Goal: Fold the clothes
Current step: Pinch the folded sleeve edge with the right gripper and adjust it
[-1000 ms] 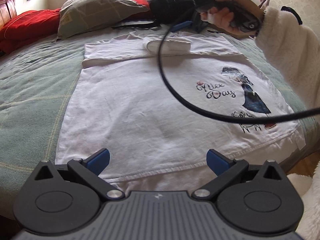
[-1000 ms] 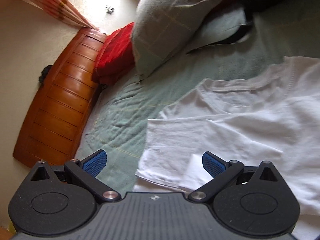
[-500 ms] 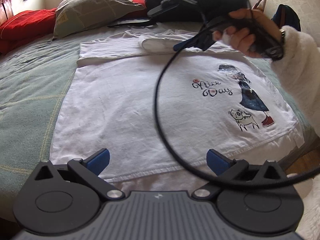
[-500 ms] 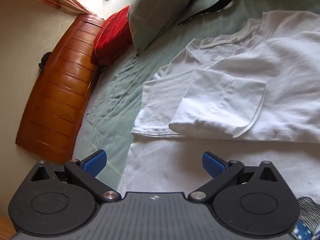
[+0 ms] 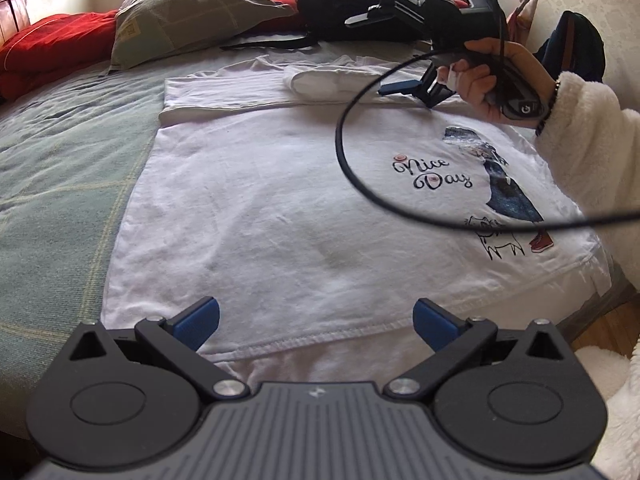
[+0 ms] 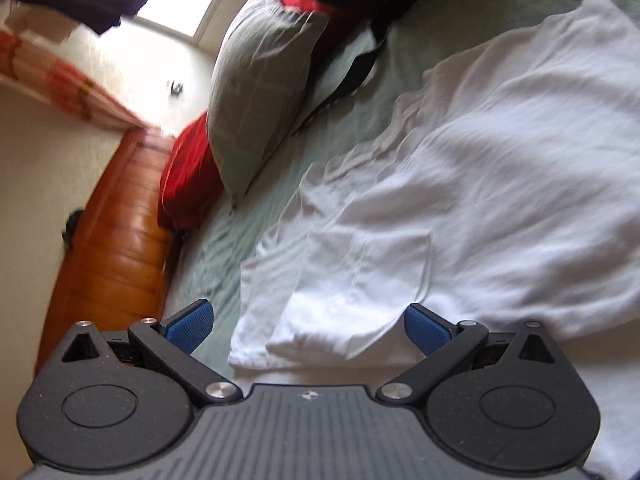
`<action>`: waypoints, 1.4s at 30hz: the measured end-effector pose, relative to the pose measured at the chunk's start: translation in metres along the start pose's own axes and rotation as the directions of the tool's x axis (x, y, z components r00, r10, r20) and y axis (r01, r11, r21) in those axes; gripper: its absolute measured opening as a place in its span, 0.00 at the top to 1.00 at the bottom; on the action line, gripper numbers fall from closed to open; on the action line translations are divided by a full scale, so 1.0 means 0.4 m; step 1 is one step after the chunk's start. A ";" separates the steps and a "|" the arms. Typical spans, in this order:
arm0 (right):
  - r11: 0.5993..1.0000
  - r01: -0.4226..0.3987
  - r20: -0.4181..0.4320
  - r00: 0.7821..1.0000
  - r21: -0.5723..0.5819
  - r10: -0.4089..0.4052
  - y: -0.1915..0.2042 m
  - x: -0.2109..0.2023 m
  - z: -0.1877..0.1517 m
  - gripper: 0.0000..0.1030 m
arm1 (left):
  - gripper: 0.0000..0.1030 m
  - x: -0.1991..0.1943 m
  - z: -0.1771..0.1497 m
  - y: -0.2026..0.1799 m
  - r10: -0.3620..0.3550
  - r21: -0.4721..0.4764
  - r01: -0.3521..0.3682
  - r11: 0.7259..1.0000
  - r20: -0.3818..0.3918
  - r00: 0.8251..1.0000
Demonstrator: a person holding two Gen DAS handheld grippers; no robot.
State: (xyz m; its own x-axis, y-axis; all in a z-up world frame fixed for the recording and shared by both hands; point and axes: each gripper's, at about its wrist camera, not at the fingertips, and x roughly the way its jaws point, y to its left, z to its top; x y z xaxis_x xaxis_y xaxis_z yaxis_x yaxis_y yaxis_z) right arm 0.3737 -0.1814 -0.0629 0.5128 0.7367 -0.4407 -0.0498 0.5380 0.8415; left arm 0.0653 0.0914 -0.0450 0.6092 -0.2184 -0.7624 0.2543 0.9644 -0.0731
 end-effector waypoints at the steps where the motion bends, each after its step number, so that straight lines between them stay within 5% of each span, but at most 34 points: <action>1: 1.000 -0.012 -0.006 1.000 0.007 0.012 -0.006 0.003 0.008 0.00 | 0.01 0.001 0.000 0.000 0.001 0.000 -0.001 1.000 -0.001 1.000; 7: 1.000 0.010 -0.031 0.999 0.027 -0.009 -0.015 0.011 0.003 0.00 | 0.01 0.004 0.001 0.002 0.004 -0.003 -0.004 1.000 -0.006 1.000; 14: 0.991 0.133 -0.041 0.990 -0.031 -0.134 0.015 0.053 0.064 0.00 | 0.01 0.008 0.002 0.004 0.009 -0.007 -0.009 1.000 -0.013 1.000; 24: 0.937 0.261 -0.105 0.951 -0.234 -0.291 0.067 0.120 0.087 0.00 | 0.01 0.010 0.005 0.008 0.017 -0.012 -0.018 1.000 -0.018 1.000; 30: 0.968 0.089 -0.207 0.968 -0.236 -0.139 0.089 0.094 0.088 0.00 | 0.01 0.017 0.011 0.011 0.012 -0.010 -0.013 1.000 -0.019 1.000; 42: 0.965 0.078 -0.170 0.978 -0.249 -0.123 0.015 0.086 0.110 0.06 | 0.01 0.025 0.015 0.017 0.016 -0.012 -0.016 1.000 -0.025 1.000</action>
State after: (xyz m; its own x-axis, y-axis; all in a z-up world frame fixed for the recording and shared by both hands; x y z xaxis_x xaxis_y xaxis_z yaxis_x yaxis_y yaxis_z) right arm 0.4288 -0.1711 -0.0594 0.3617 0.7241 -0.5873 -0.2220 0.6787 0.7001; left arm 0.0776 0.0950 -0.0491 0.5942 -0.1996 -0.7791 0.2356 0.9694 -0.0687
